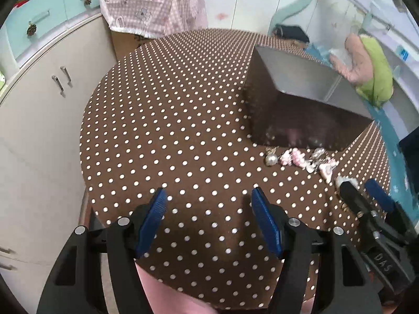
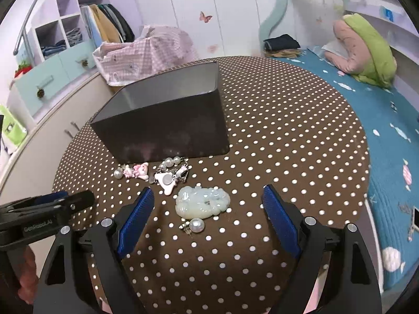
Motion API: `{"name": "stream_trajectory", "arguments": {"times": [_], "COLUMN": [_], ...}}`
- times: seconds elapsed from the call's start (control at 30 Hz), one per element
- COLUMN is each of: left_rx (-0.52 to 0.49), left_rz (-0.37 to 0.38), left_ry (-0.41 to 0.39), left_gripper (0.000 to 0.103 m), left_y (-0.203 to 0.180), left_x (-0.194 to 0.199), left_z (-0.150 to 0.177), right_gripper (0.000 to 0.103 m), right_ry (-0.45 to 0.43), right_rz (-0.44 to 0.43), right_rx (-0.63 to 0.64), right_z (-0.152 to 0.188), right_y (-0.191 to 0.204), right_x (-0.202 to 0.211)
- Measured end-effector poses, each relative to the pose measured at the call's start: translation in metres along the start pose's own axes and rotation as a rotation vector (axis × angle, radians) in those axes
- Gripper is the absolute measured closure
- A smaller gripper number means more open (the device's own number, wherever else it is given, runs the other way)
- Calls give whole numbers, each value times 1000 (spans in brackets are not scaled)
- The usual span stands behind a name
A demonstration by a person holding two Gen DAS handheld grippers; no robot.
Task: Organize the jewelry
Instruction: 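Move the right gripper onto the pale green jade pendant and close it, then lift the jade pendant with the right gripper while the left gripper grasps a white pearl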
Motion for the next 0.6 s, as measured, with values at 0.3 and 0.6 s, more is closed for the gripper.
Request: {"name": "stream_trajectory", "arguments": {"times": [0.3,0.6], "left_rx": [-15,-7], "left_rz": [5,45], "left_ry": [-77,-104], "left_gripper": [38,38], "left_y": [-14,-29], "left_x": [1,-5], "left_z": [2,-13], "right_gripper": [59,60], "right_ry": [-36,-35], "right_rz": [58,47], "right_rx": [186,131], "right_z": [6,1], "right_y": [20,14], "right_x": [-6,-6]}}
Point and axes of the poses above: each gripper's, at about its wrist camera, not at the fingertips, and x roughly against the way its jaws point, y to its left, z to its underside, the point moved 7 cm from there along -x, roughly the way its jaws point, and after that the axes turned 12 degrees about -y, right-handed, at the moved point
